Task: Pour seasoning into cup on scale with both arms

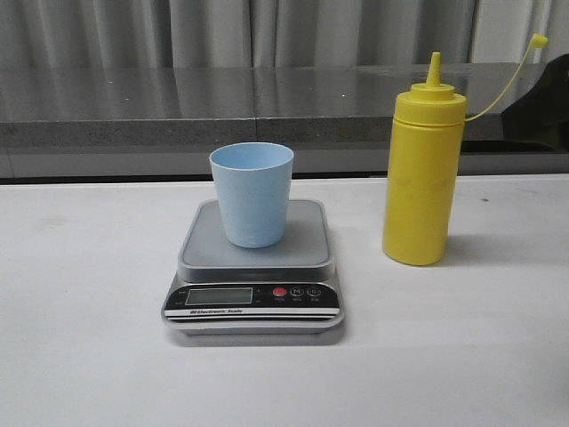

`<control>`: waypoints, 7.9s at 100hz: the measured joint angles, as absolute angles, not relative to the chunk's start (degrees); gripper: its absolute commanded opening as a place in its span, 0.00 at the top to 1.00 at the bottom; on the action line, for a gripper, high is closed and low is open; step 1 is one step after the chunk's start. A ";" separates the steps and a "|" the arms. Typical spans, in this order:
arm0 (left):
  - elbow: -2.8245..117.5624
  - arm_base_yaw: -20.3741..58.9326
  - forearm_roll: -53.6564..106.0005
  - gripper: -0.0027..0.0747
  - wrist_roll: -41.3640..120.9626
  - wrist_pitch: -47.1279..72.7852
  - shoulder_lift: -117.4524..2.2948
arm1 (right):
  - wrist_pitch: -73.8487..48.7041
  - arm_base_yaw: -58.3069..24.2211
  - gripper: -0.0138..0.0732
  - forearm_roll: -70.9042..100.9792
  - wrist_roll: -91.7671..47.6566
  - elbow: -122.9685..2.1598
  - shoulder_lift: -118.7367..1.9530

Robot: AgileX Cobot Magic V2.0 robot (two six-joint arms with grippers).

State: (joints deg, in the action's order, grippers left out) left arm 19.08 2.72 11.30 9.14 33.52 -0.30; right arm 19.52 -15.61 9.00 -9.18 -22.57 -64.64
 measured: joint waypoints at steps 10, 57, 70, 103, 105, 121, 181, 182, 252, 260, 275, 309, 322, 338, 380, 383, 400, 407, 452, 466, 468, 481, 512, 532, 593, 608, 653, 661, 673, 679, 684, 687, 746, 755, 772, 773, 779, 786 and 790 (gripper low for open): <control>19.08 2.72 11.30 0.99 9.14 33.52 -0.30 | 22.37 -16.87 0.10 9.00 -9.18 -22.09 -67.82; 19.08 2.72 11.30 0.99 9.14 33.52 -0.30 | 48.26 -17.88 0.10 0.88 -4.77 -21.96 -88.94; 19.08 2.72 11.30 0.99 9.14 33.52 -0.30 | 56.23 -17.88 0.10 -3.16 -2.86 -21.96 -94.65; 19.08 2.72 11.30 0.99 9.14 33.52 -0.30 | 64.19 -18.16 0.10 -4.01 -2.12 -24.21 -100.90; 19.08 2.72 11.30 0.99 9.14 33.52 -0.30 | 64.19 -18.16 0.10 -4.01 -2.12 -24.56 -100.89; 19.08 2.72 11.30 0.99 9.14 33.52 -0.30 | 62.69 -18.16 0.10 -3.45 -2.12 -27.06 -101.01; 19.08 2.72 11.30 0.99 9.14 33.52 -0.30 | 59.76 -18.16 0.10 -3.21 -1.99 -32.61 -105.57; 19.08 2.72 11.30 0.99 9.14 33.52 -0.30 | 59.87 -18.16 0.10 -3.21 -1.99 -32.61 -105.58; 19.08 2.72 11.30 0.99 9.14 33.52 -0.30 | 60.49 -18.16 0.10 -1.02 -1.99 -36.10 -107.25; 19.08 2.72 11.30 0.99 9.14 33.52 -0.30 | 60.26 -18.16 0.10 -1.02 -1.99 -36.69 -107.38; 19.08 2.72 11.30 0.99 9.14 33.52 -0.30 | 60.09 -18.16 0.11 -1.02 -1.90 -37.14 -108.62; 19.08 2.72 11.30 0.99 9.14 33.52 -0.30 | 60.24 -18.16 0.43 -0.89 -1.90 -37.14 -109.40; 19.08 2.72 11.30 0.99 9.14 33.52 -0.30 | 60.33 -18.16 0.43 -0.77 -1.90 -37.14 -109.40; 19.08 2.72 11.30 0.99 9.14 33.52 -0.30 | 61.54 -18.16 0.43 -0.77 -1.90 -37.14 -109.40; 19.08 2.72 11.30 0.99 9.14 33.52 -0.30 | 50.98 -18.16 0.43 -4.08 -6.27 -37.14 -100.89; 19.08 2.72 11.30 0.99 9.14 33.52 -0.30 | 49.69 -18.16 0.43 -4.37 -6.38 -37.14 -99.82; 19.08 2.72 11.30 0.99 9.14 33.52 -0.30 | 38.27 -18.16 0.43 -8.18 -7.93 -39.19 -94.51; 19.08 2.72 11.30 0.99 9.14 33.52 -0.30 | 32.26 -18.26 0.43 -9.85 -8.31 -41.86 -93.55; 19.08 2.72 11.30 0.99 9.14 33.52 -0.30 | 7.78 -22.99 0.43 -31.93 -8.72 -56.37 -93.40; 19.08 2.72 11.30 0.99 9.14 33.52 -0.30 | 5.43 -24.40 0.43 -39.45 -8.81 -56.90 -93.40; 19.08 2.72 11.30 0.99 9.14 33.52 -0.30 | 4.77 -24.66 0.43 -40.44 -8.81 -56.90 -93.40; 19.08 2.72 11.30 0.99 9.14 33.52 -0.30 | 0.00 -26.64 0.43 -45.81 -8.81 -57.46 -93.40; 19.08 2.72 11.30 0.99 9.14 33.52 -0.30 | -7.47 -29.82 0.43 -58.09 -8.81 -61.78 -93.40; 19.08 2.72 11.30 0.99 9.14 33.52 -0.30 | -9.14 -29.82 0.43 -66.02 -8.81 -62.04 -94.37; 19.08 2.72 11.30 0.99 9.14 33.52 -0.30 | -13.37 -31.05 0.43 -80.93 -8.95 -63.75 -98.79; 19.08 2.72 11.30 0.99 9.14 33.52 -0.30 | -14.68 -32.06 0.43 -83.14 -8.95 -63.75 -100.32; 19.08 2.72 11.30 0.99 9.14 33.52 -0.30 | -17.14 -32.95 0.43 -88.19 -8.95 -63.79 -101.29; 19.08 2.72 11.30 0.99 9.14 33.52 -0.30 | -17.35 -32.95 0.43 -88.34 -8.84 -63.79 -101.29; 19.08 2.72 11.30 0.99 9.14 33.52 -0.30 | -17.50 -32.95 0.43 -88.47 -8.09 -63.88 -101.29; 19.08 2.72 11.30 0.99 9.14 33.52 -0.30 | -17.54 -32.95 0.43 -88.47 -7.27 -63.88 -101.29; 19.08 2.72 11.30 0.99 9.14 33.52 -0.30 | -17.54 -32.95 0.43 -88.53 -6.02 -63.88 -101.29; 19.08 2.72 11.30 0.99 9.14 33.52 -0.30 | -17.54 -32.95 0.43 -88.53 -5.11 -63.88 -101.29; 19.08 2.72 11.30 0.99 9.14 33.52 -0.30 | -17.54 -32.95 0.43 -88.53 40.20 -63.88 -99.54; 19.08 2.72 11.30 0.99 9.14 33.52 -0.30 | -16.65 -32.31 0.43 -88.53 49.58 -63.88 -98.17; 19.08 2.72 11.30 0.99 9.14 33.52 -0.30 | -12.88 -29.10 0.43 -88.53 64.34 -63.88 -96.73; 19.08 2.72 11.30 0.99 9.14 33.52 -0.30 | -12.42 -28.77 0.43 -88.53 65.40 -63.88 -96.75; 19.08 2.72 11.30 0.99 9.14 33.52 -0.30 | -10.24 -27.36 0.43 -88.53 69.06 -63.88 -96.75; 19.08 2.72 11.30 0.99 9.14 33.52 -0.30 | -7.14 -25.62 0.43 -88.61 71.86 -63.77 -96.75; 19.08 2.72 11.30 0.99 9.14 33.52 -0.30 | -5.49 -24.72 0.43 -88.76 72.72 -63.64 -96.75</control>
